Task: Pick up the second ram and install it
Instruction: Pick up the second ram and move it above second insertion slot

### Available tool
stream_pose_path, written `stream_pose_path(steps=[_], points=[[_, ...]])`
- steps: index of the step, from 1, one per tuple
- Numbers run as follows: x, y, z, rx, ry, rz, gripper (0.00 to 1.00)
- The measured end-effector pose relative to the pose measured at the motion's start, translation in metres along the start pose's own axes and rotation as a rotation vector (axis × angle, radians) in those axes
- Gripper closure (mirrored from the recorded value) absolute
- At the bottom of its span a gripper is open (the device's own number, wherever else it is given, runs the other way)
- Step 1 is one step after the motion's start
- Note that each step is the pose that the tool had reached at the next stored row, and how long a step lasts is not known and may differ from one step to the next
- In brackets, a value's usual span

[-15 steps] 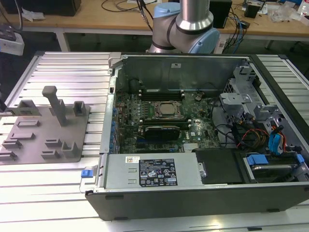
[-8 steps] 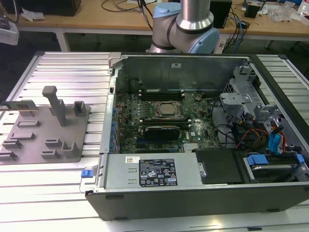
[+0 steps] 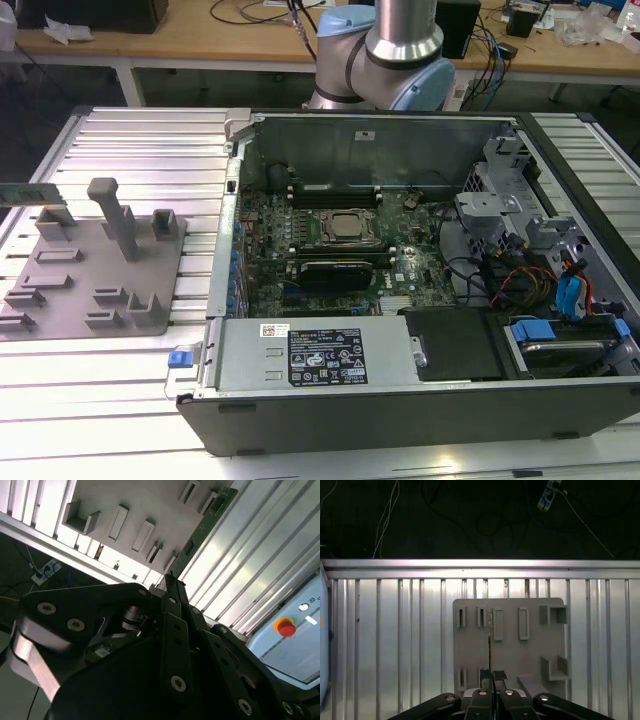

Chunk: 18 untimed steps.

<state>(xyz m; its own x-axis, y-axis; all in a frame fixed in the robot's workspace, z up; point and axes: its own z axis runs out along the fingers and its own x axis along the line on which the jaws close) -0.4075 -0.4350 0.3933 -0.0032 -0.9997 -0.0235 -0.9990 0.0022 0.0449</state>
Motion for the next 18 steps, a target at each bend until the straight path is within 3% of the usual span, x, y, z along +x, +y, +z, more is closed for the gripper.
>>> stream_pose_path(steps=[5, 10, 12, 15, 18], points=[[-0.0004, 0.0, -0.016, 0.0, 0.0, 0.0, 0.91], [-0.0006, -0.0006, -0.026, 0.0, 0.0, 0.0, 0.91], [-0.0009, -0.0002, -0.0358, 0.0, 0.0, 0.0, 0.91], [-0.0008, -0.0008, -0.0363, -0.0003, 0.0002, 0.0, 0.91], [-0.0009, -0.0102, -0.0366, -0.0001, 0.0001, 0.0, 0.91]])
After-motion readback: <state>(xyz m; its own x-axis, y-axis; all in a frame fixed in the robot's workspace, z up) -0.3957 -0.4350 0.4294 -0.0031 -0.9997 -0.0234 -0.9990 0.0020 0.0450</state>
